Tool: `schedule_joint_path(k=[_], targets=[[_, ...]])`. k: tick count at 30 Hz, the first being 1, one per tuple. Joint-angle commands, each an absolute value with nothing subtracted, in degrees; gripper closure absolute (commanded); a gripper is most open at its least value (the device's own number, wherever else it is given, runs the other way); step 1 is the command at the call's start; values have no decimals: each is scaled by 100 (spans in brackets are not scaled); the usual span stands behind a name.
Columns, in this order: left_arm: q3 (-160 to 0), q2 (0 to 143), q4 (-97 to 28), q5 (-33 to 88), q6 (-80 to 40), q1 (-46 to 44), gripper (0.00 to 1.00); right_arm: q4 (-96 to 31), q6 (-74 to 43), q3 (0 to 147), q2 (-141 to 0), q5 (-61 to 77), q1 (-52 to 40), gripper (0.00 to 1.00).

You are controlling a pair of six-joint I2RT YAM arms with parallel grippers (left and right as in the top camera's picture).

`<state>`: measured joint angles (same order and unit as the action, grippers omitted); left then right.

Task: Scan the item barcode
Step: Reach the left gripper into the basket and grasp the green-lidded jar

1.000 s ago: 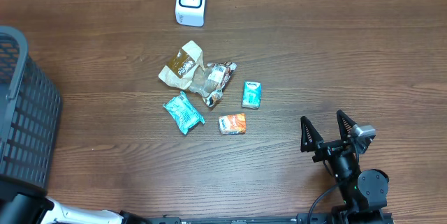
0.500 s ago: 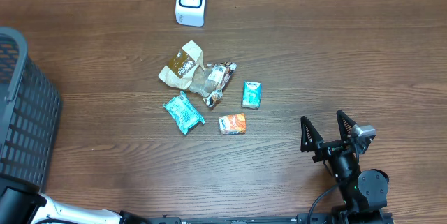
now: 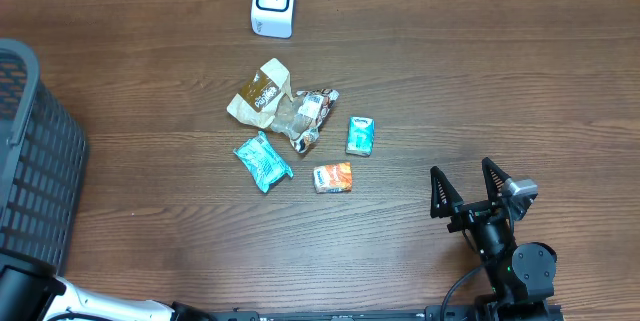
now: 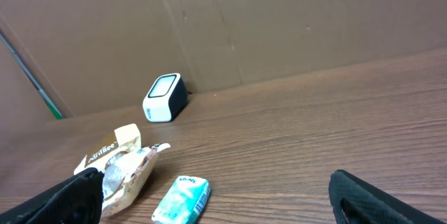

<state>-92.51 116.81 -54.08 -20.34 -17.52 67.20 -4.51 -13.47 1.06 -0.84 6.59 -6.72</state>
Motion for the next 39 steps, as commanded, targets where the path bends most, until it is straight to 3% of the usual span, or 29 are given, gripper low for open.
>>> schedule_joint_path(k=[1,10,15,19,21,25,39], targets=[[-9371,11751,-5347,-1944,-1518,6499,14,-427,-1345,47,-27,609,-642,0],[-9382,11751,-5323,-1944,-1378,6160,40,-427,-1345,47,-27,609,-642,0],[-9397,11738,-5330,-1944,-1321,5900,44,-427,-1345,47,-27,609,-642,0],[-9511,11714,-5380,-1951,-1315,5760,34,-427,-1343,47,-27,609,-642,0],[-9666,11710,-5441,-1949,-1280,5739,23,-427,-1345,47,-27,609,-642,0],[-9920,11710,-5551,-1999,-1243,5754,10,-427,-1343,47,-27,609,-642,0],[-9918,11725,-5336,-1992,-1114,6055,6,-427,-1345,47,-27,609,-642,0]])
